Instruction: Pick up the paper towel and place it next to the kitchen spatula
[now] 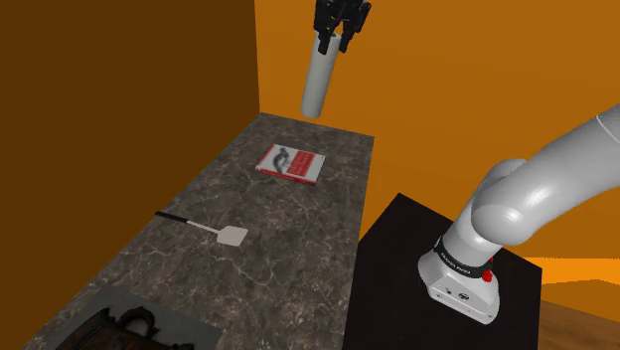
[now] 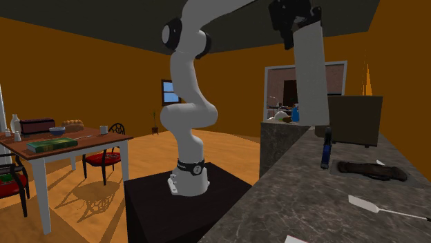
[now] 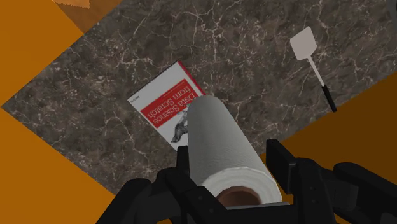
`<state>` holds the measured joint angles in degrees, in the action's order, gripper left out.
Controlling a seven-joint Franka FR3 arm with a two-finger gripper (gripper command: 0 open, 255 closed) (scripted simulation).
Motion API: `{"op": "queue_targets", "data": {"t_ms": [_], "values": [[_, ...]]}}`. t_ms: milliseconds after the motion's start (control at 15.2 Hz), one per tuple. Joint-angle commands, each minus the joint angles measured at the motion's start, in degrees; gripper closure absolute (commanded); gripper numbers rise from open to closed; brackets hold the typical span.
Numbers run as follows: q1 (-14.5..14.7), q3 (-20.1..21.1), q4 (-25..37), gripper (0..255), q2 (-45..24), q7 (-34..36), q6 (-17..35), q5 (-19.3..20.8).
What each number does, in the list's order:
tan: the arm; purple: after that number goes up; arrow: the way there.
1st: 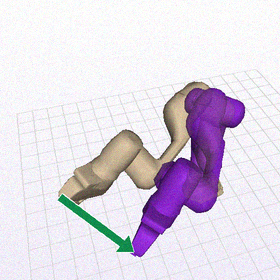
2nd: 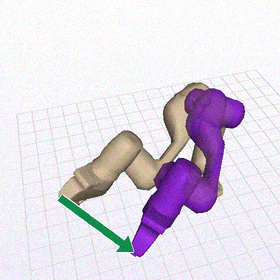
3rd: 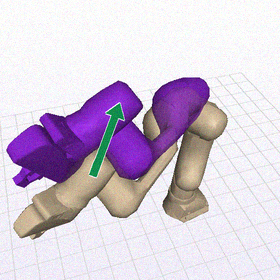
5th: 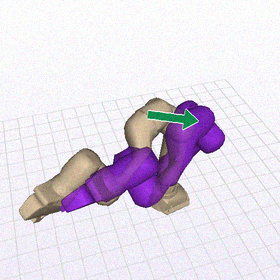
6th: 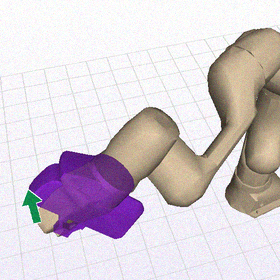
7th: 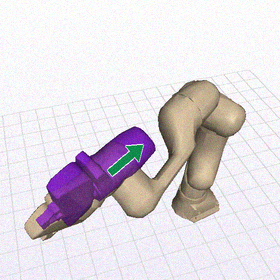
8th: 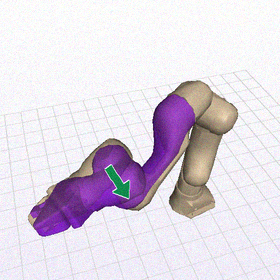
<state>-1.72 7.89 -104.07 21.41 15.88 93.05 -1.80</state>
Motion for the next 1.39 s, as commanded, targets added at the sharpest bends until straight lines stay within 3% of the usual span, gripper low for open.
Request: {"op": "queue_targets", "data": {"t_ms": [0, 462, 858, 1320], "values": [[0.7, 2.2, 1.2, 255, -1.7, 3.0, 0.6, 0.0], [3.3, 9.3, 10.9, 255, -11.1, 13.0, 0.1, 2.1], [7.0, 15.0, 23.2, 255, -22.2, 21.9, -2.3, 6.9], [6.9, 14.7, 16.4, 255, -20.5, 22.1, 2.9, 6.3]]}}
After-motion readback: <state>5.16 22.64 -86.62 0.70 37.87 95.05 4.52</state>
